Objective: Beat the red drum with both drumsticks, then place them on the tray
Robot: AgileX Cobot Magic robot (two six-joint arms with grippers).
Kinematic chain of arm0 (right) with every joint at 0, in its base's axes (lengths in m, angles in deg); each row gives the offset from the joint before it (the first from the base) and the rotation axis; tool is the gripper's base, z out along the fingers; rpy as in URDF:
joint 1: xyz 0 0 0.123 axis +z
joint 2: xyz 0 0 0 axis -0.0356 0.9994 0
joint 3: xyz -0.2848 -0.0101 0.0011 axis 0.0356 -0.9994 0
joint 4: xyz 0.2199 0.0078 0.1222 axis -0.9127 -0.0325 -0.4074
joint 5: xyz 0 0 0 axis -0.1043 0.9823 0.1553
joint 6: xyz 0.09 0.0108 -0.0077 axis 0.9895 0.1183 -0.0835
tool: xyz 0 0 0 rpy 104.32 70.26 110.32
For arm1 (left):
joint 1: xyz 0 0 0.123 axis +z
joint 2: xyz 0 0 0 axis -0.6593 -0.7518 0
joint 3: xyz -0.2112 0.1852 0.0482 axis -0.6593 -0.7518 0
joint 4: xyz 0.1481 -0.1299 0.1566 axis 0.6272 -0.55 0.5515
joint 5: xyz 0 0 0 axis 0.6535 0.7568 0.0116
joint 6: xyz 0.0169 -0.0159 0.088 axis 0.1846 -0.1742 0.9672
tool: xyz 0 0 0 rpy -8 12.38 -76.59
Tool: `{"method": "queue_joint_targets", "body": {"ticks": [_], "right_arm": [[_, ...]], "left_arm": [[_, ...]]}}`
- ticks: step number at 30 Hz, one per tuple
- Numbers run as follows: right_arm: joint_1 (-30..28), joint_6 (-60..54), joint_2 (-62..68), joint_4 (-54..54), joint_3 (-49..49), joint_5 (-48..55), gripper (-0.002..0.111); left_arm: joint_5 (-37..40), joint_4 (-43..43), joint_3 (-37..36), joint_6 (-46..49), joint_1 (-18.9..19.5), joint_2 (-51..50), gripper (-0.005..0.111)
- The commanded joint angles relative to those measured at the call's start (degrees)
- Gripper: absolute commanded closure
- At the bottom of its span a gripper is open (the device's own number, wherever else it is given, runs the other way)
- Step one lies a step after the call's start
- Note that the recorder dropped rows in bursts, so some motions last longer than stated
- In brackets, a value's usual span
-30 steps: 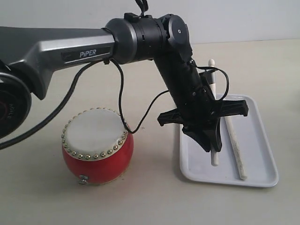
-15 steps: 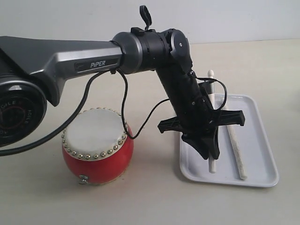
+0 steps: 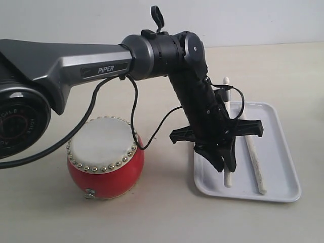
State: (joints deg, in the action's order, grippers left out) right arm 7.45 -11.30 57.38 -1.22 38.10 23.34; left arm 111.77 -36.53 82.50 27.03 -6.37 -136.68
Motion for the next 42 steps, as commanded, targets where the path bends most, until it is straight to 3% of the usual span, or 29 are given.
{"method": "queue_joint_targets", "body": {"ticks": [1, 11, 13, 16, 19, 23, 25, 29, 30, 31, 34, 35, 38, 42], "right_arm": [[-0.1, -0.1, -0.4, 0.5, -0.1, -1.0, 0.076], [-0.1, -0.1, -0.4, 0.5, -0.1, -1.3, 0.076], [-0.1, -0.1, -0.4, 0.5, -0.1, -1.0, 0.076], [-0.1, -0.2, -0.4, -0.7, -0.1, -0.5, 0.078], [-0.1, -0.9, -0.7, -1.7, -0.1, -0.1, 0.089], [-0.1, -2.0, -2.9, -2.4, -0.3, -0.4, 0.106], [-0.1, -2.1, -5.5, -2.4, -1.7, -1.7, 0.108], [-0.1, -6.0, -14.6, -2.5, -8.8, -6.4, 0.108], [-0.1, -10.3, -19.2, -4.8, -13.1, -8.7, 0.108], [-0.1, -12.7, -20.7, -6.2, -14.8, -9.9, 0.108], [-0.1, -18.4, -24.9, -12.5, -20.5, -14.2, 0.108], [-0.1, -20.9, -26.9, -15.5, -23.1, -15.6, 0.108], [-0.1, -21.5, -29.0, -17.1, -23.9, -16.7, 0.108], [-0.1, -21.2, -29.2, -18.1, -23.9, -14.8, 0.108]], "left_arm": [[0.0, 0.6, 0.5, 0.0, -0.3, 0.0, 0.069], [0.0, 1.2, 0.5, 1.9, 0.4, 1.8, 0.068], [0.0, 1.7, 0.5, 3.1, 1.0, 3.5, 0.071], [0.0, 4.5, 0.5, 4.7, 1.4, 7.2, 0.085], [0.0, 8.3, -0.2, 7.2, 1.3, 12.8, 0.104], [0.0, 11.8, -4.7, 11.5, 0.8, 21.9, 0.107], [-1.7, 11.9, -8.8, 13.8, 0.7, 27.1, 0.107], [-18.2, 12.2, -23.3, 20.7, -0.7, 41.3, 0.107], [-27.9, 12.2, -32.2, 27.3, -2.4, 49.0, 0.107], [-32.0, 12.2, -36.0, 29.5, -3.1, 52.1, 0.107], [-48.2, 10.1, -49.1, 33.5, -6.0, 62.2, 0.107], [-57.7, 8.5, -57.0, 33.5, -6.8, 68.2, 0.107], [-63.4, 7.8, -65.3, 33.2, -6.9, 75.2, 0.107], [-58.7, 8.4, -68.4, 33.2, -6.9, 81.4, 0.107]]}}
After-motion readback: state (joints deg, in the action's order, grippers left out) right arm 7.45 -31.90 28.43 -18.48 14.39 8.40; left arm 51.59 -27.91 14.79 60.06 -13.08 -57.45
